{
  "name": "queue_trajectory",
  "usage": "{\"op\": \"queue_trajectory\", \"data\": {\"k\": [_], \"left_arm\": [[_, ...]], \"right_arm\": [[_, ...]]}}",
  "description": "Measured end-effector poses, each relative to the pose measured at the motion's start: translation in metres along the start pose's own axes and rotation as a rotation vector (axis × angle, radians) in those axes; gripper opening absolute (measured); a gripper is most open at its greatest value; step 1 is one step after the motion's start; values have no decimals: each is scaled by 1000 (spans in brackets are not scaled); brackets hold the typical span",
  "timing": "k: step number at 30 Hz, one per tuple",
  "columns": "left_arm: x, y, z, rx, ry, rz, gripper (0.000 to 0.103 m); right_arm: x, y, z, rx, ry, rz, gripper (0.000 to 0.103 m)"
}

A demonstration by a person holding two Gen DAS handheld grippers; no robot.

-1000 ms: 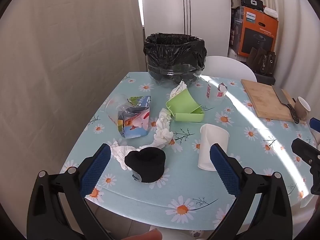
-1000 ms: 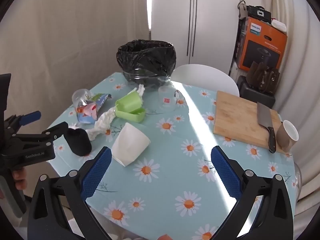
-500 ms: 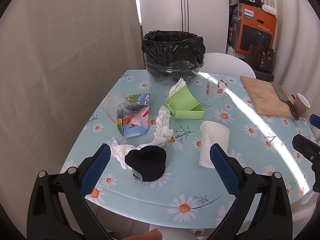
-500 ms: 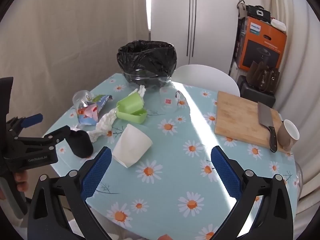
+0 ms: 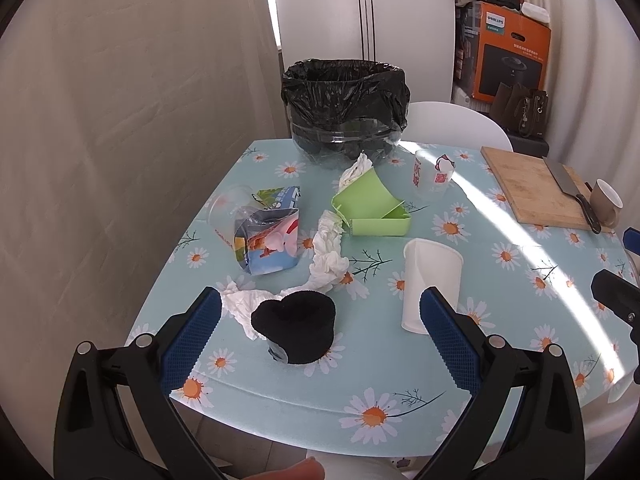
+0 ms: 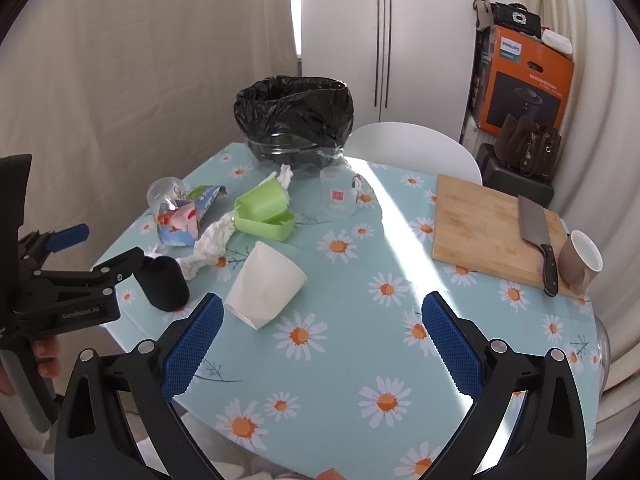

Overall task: Collect trash
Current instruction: 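Move both tools toward the black pad and white paper cup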

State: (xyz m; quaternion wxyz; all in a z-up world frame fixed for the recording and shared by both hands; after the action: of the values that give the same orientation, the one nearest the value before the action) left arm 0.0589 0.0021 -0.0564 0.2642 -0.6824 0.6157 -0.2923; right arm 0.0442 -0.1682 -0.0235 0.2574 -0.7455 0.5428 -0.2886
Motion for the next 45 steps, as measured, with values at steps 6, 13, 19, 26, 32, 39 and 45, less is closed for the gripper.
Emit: {"op": "queue_trajectory", "data": {"k": [6,13,19,26,32,39,45], "left_arm": [[3,-1,-3,20,18,19,97],[0,-2,-5,20,12,2,97],[-4,0,-5,9,1,-16,97],[-3,1,-3,13,-11,-7,97],[2,0,-1,7,0,-1,97],[3,2,1,-26,24,-19,97],[1,4,7,-22,29,-4,97]], "right_arm": [[1,0,-1,1,-1,-5,95],[-2,-2,-1,-1,-18,2,95],[1,-5,-2,5,-12,-5,95],[5,-8,-3,9,-9,-13,95],[11,-9,-5,15,3,-5,95],[12,-11,0,-2,20,-10,95],[13,-16,1,14,54,-48,95]]}}
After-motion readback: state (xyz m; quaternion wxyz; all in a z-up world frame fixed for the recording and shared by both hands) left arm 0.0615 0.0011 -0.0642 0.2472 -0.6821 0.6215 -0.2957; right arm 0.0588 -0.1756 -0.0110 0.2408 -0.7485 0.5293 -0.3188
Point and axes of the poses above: each gripper's, at about its wrist camera, not at the fingertips, and z roughly the way its jaws point, x to its right, y to its underside, the point moved 7 cm from there along z, roughly the way its jaws point, and after that the axes turned 14 degrees about -z, right-handed, at the moved point
